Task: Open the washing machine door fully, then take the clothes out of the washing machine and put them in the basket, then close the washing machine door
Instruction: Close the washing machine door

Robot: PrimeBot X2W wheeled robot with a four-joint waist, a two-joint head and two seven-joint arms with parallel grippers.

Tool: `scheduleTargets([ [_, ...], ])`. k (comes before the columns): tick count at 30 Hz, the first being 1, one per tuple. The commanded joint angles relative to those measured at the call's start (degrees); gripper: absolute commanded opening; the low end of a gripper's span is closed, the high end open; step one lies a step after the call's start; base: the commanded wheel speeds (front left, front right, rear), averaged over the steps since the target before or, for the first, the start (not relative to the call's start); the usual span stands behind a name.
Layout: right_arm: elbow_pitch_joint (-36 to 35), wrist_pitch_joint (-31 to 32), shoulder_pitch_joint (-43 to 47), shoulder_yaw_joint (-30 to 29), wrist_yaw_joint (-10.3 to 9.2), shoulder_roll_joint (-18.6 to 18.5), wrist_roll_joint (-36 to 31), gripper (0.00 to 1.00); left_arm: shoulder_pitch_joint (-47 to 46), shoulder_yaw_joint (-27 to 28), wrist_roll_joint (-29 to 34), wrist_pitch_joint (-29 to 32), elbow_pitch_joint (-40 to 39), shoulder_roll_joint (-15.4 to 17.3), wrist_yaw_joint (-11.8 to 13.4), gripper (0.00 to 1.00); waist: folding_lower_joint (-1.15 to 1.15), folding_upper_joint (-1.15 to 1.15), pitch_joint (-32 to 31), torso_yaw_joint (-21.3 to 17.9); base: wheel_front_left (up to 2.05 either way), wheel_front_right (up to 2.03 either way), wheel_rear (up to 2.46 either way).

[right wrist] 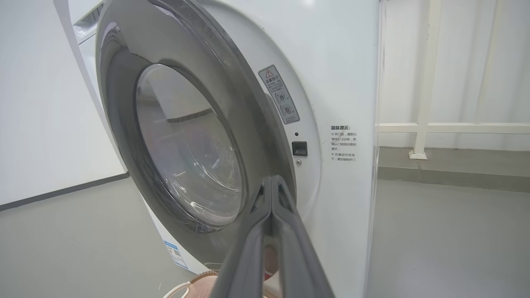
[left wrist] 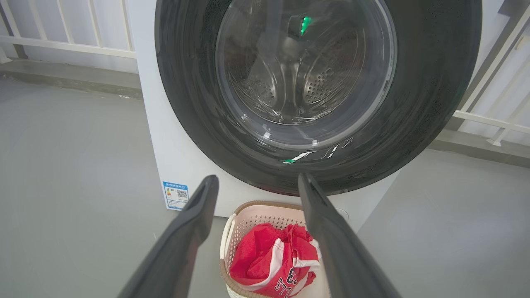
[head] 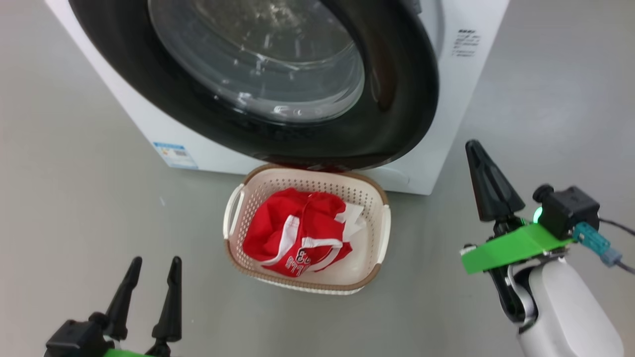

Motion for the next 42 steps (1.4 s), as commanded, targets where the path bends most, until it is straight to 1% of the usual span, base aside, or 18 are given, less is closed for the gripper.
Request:
scheduleTargets([
  [1, -0.8, -0.4, -2.6, 1.7, 0.35, 0.2, -0.7, 0.00, -2.1, 1.8, -0.4, -0.5, -1.4, 0.5, -0.3, 1.00, 0.00, 0.00, 2.1, 1.8, 0.00, 0.00, 0.00],
  [12, 4.1, -0.4, -10.7, 1.6, 0.35, -0.1, -0.9, 0.00, -5.3, 0.1, -1.4, -0.5, -1.3, -0.4, -0.3, 1.00, 0.00, 0.00, 6.2, 4.6, 0.00, 0.00, 0.00],
  [19, 6.9, -0.4, -15.3, 2.2, 0.35, -0.3, -1.5, 0.00, -6.8, 0.0, -2.0, -0.5, -1.3, -0.6, -0.3, 1.00, 0.00, 0.00, 8.7, 4.9, 0.00, 0.00, 0.00],
  [23, 7.9, -0.4, -18.0, 1.2, 0.35, -0.3, -1.5, 0.00, -7.9, -0.5, -2.2, -0.5, -1.2, -0.8, -0.3, 1.00, 0.00, 0.00, 10.1, 5.3, 0.00, 0.00, 0.00],
  [42, 8.5, -0.4, -26.4, -3.4, 0.35, -1.4, -2.9, 0.00, -11.9, -2.6, -3.4, -0.5, -1.2, -1.3, -0.3, 1.00, 0.00, 0.00, 15.5, 7.5, 0.00, 0.00, 0.00],
])
